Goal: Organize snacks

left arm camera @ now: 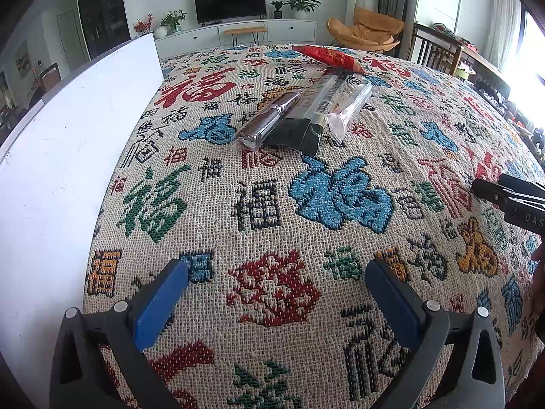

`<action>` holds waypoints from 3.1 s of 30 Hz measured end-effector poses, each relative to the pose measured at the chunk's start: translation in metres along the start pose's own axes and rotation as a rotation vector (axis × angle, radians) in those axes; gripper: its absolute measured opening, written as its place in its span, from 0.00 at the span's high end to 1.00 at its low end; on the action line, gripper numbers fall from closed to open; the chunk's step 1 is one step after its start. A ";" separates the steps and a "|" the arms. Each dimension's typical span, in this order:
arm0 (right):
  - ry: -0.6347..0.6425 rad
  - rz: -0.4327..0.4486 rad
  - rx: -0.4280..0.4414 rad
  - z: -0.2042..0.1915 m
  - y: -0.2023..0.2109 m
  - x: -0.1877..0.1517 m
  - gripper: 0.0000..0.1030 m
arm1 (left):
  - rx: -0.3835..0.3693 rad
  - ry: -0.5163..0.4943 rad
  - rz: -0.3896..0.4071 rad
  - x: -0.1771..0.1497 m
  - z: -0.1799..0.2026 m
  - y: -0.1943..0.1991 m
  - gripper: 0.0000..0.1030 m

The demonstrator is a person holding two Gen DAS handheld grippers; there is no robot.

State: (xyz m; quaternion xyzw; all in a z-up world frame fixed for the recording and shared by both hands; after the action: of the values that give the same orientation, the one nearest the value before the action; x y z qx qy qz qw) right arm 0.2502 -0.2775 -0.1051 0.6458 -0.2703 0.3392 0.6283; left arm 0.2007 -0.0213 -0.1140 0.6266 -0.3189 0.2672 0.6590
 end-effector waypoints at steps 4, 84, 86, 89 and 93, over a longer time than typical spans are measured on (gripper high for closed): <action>0.000 0.000 0.000 0.000 0.000 0.000 0.17 | 0.000 0.000 0.000 0.000 0.000 0.000 0.00; -0.108 -0.230 0.179 -0.137 -0.101 0.091 0.77 | -0.038 -0.013 -0.001 -0.001 -0.015 0.000 0.00; -0.053 -0.254 0.190 -0.130 -0.092 0.085 0.82 | -0.037 -0.013 -0.002 -0.001 -0.015 0.000 0.00; 0.062 -0.284 0.164 -0.104 -0.075 0.074 0.82 | -0.038 -0.013 -0.002 -0.002 -0.015 0.000 0.00; 0.121 -0.325 0.124 -0.057 -0.052 0.053 0.82 | -0.037 -0.013 -0.002 -0.002 -0.015 0.000 0.00</action>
State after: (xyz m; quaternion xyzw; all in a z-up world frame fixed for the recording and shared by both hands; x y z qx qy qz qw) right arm 0.3179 -0.2132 -0.0973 0.6971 -0.1026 0.2873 0.6489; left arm 0.2010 -0.0068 -0.1154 0.6161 -0.3274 0.2566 0.6688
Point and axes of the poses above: each gripper's, at about its wrist camera, not at the fingertips, and y roughly against the way its jaws point, z to its right, x to its top, the point moved 7 cm from there along -y, roughly the way its jaws point, and after that the axes turned 13 degrees about z, right-handed, at the moved point
